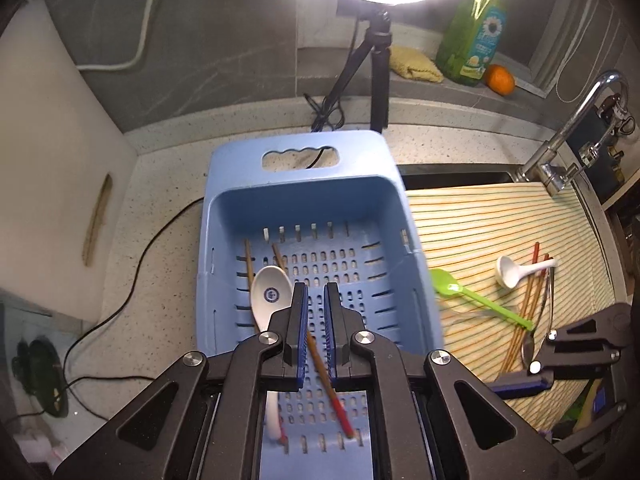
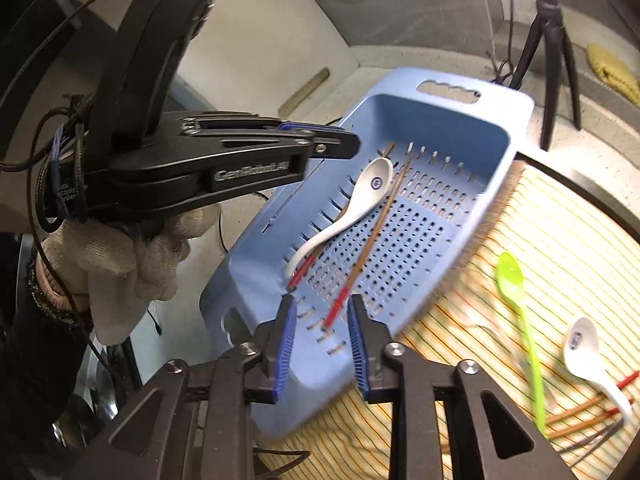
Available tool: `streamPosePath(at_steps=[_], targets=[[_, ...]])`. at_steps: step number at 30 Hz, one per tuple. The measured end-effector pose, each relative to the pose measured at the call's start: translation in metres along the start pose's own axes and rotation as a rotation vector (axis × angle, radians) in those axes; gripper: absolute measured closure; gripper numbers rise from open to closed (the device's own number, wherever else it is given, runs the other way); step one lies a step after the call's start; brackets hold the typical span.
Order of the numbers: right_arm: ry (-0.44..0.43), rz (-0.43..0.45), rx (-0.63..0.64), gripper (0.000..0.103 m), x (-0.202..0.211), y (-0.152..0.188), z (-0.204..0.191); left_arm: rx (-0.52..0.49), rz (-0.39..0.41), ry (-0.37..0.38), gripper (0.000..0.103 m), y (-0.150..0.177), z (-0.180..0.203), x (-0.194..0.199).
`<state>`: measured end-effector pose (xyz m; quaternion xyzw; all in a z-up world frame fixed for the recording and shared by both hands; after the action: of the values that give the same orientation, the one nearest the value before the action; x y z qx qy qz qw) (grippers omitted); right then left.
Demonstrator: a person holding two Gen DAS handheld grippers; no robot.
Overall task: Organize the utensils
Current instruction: 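Return the right gripper to the pile and grasp the second white spoon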
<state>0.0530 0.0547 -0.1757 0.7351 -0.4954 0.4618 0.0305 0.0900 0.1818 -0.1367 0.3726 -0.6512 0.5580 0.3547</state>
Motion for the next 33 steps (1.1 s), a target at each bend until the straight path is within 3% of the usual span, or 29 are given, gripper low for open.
streamPosePath(at_steps=[2,11,21,33], targets=[[0.001,0.005,0.015,0.076,0.016,0.007,0.000,0.005,0.023,-0.018,0.086,0.004,0.011,0.014],[0.053,0.046,0.053,0.074,0.082,0.041,0.034,-0.004,0.098,-0.027,0.081,0.020,0.073,0.057],[0.155,0.120,0.108,0.074,0.143,0.072,0.090,0.015,0.088,0.010,0.081,0.030,0.126,0.058],[0.243,-0.022,0.169,0.074,0.162,0.087,0.151,0.093,-0.011,0.082,0.081,0.037,0.159,0.024]])
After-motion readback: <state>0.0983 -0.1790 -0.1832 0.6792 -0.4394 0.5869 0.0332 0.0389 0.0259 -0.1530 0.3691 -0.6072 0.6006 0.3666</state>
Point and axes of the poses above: each gripper's, at about its wrist camera, not at the fingertips, and x roughly against the way its jaws point, z to its right, y to its underside, the point moved 1 cm from there along -x, roughly the way its jaws point, and after that the axes turned 11 degrees about -y, right-handed, at the moved point
